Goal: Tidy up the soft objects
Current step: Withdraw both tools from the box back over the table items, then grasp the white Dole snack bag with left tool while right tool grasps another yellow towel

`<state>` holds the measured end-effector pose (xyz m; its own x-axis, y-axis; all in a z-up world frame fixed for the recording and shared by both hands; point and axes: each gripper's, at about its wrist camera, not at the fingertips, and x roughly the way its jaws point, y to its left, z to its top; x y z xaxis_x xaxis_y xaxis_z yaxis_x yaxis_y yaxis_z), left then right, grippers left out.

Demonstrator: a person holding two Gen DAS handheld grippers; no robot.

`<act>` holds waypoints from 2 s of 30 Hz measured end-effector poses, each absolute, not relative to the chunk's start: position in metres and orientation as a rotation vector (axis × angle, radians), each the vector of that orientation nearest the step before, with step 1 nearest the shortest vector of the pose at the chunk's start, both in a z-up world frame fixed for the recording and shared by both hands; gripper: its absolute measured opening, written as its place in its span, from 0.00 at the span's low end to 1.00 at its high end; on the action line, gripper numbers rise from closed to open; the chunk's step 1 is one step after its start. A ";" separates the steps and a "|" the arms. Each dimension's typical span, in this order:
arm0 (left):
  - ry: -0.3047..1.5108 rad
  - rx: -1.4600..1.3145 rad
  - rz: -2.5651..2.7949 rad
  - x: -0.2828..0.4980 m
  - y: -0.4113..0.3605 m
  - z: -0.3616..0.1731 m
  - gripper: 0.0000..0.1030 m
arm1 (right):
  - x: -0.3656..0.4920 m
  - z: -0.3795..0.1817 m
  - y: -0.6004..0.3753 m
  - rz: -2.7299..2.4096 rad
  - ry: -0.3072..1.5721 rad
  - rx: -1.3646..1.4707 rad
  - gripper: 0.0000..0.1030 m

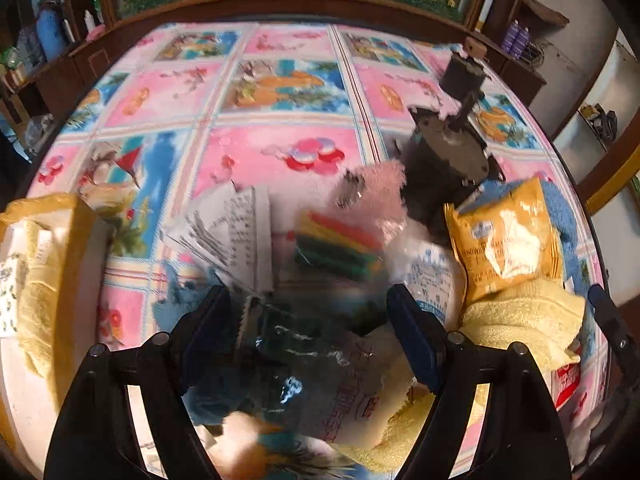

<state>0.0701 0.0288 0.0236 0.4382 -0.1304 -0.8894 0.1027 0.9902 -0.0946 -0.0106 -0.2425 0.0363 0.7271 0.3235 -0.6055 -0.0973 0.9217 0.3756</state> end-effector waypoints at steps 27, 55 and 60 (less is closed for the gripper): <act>1.091 -0.015 -0.523 -0.125 -0.011 0.025 0.76 | -0.025 0.038 -0.255 0.233 0.744 0.361 0.73; 1.007 -0.071 -0.470 -0.144 0.012 0.028 0.70 | -0.020 0.021 -0.137 0.330 0.954 0.119 0.47; 0.993 0.008 -0.528 -0.158 -0.011 0.028 0.73 | -0.027 0.025 -0.151 0.358 0.942 0.169 0.43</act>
